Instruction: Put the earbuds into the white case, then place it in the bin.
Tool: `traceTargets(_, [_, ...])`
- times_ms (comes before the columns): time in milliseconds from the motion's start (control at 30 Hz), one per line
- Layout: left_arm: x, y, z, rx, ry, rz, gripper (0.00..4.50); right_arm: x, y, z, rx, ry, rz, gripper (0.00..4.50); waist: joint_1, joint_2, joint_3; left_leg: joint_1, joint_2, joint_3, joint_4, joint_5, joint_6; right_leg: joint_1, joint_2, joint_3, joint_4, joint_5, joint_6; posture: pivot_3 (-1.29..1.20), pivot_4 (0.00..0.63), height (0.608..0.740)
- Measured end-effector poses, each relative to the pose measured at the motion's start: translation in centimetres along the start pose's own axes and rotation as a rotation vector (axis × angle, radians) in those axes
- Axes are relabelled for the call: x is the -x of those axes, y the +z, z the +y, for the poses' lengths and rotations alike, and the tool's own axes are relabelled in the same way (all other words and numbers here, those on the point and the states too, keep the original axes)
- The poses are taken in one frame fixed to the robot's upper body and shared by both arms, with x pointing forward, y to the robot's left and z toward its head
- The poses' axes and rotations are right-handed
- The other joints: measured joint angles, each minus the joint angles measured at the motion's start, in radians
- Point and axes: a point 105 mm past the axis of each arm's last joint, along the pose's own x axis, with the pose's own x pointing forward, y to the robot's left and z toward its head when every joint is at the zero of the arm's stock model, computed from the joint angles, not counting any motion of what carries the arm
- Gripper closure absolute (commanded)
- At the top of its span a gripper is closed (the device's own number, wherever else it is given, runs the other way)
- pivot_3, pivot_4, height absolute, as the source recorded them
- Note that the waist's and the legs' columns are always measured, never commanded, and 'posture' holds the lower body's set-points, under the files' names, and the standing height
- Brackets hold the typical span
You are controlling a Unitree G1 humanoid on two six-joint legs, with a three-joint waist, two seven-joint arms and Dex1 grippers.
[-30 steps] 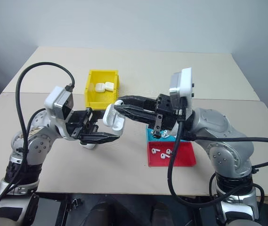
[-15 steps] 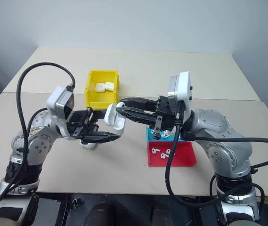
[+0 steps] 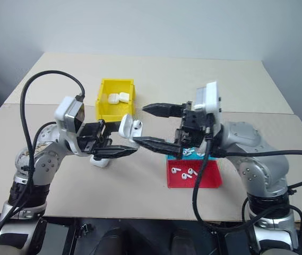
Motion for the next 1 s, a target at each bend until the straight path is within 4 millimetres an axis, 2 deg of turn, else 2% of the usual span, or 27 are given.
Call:
traceTargets(100, [0.5, 0.2, 0.0, -0.013, 0.008, 0.015, 1.77, 2.3, -0.5, -2.2, 0.021, -0.023, 0.143, 0.15, 0.001, 0.000, 0.000, 0.000, 0.000, 0.000, 0.000, 0.000, 0.000, 0.000, 0.000, 0.000, 0.000, 0.000, 0.000, 0.00, 0.150, 0.740])
traceTargets(133, [0.7, 0.3, -0.1, -0.019, 0.011, 0.015, 1.77, 3.2, -1.0, -3.4, 0.047, -0.037, 0.247, 0.15, -0.001, 0.000, 0.000, 0.000, 0.000, 0.000, 0.000, 0.000, 0.000, 0.000, 0.000, 0.001, 0.000, 0.000, 0.000, 0.00, 0.150, 0.740])
traceTargets(200, [0.9, 0.3, -0.4, -0.024, 0.006, 0.014, 1.77, 4.5, -2.1, -5.4, 0.109, -0.065, 0.425, 0.53, -0.005, 0.000, 0.000, 0.000, 0.000, 0.000, -0.001, 0.000, 0.000, 0.000, 0.000, 0.000, -0.001, 0.000, 0.000, 0.00, 0.150, 0.740])
traceTargets(267, [0.5, 0.3, -1.4, -0.033, -0.033, 0.006, 1.77, 5.3, -4.2, -7.1, 0.157, -0.049, 0.608, 1.09, -0.014, 0.000, 0.000, 0.000, 0.000, 0.001, -0.001, 0.000, 0.000, -0.001, 0.000, 0.001, 0.000, 0.000, 0.000, 0.00, 0.150, 0.740])
traceTargets(333, [0.3, 0.3, -2.1, -0.046, -0.070, 0.000, 1.77, 5.5, -5.9, -7.9, 0.177, -0.006, 0.722, 1.70, -0.017, 0.000, 0.000, 0.000, 0.000, 0.001, -0.001, 0.000, 0.000, -0.002, 0.000, 0.001, 0.000, 0.000, 0.000, 0.00, 0.150, 0.740])
traceTargets(433, [0.2, 0.2, -2.7, -0.072, -0.130, 0.005, 1.77, 5.4, -7.6, -9.1, 0.263, 0.080, 0.886, 1.70, -0.019, 0.000, 0.000, 0.000, 0.000, 0.001, 0.000, 0.000, 0.000, -0.002, 0.000, 0.001, 0.000, 0.000, 0.000, 0.00, 0.150, 0.740])
traceTargets(600, [0.5, -0.9, -3.4, -0.080, -0.153, 0.038, 1.77, 5.7, -9.5, -9.3, 0.314, 0.204, 1.024, 1.70, -0.015, 0.001, 0.000, -0.001, 0.000, 0.001, 0.000, 0.000, -0.001, -0.002, 0.000, 0.000, -0.001, 0.000, 0.000, 0.00, 0.150, 0.740])
traceTargets(833, [0.7, -1.2, -3.5, -0.072, -0.096, 0.033, 1.77, 5.2, -11.8, -8.4, 0.287, 0.274, 1.075, 1.70, -0.014, 0.001, 0.000, -0.001, 0.000, 0.001, 0.001, 0.000, -0.001, -0.002, 0.000, 0.000, 0.001, 0.000, 0.000, 0.00, 0.150, 0.740])
traceTargets(1000, [0.7, -1.2, -3.3, -0.076, -0.075, 0.027, 1.77, 6.3, -12.3, -7.9, 0.263, 0.317, 1.135, 1.70, -0.008, 0.001, 0.000, -0.001, 0.000, 0.001, 0.001, 0.000, -0.001, -0.002, 0.000, 0.000, 0.000, 0.000, 0.000, 0.00, 0.150, 0.740])
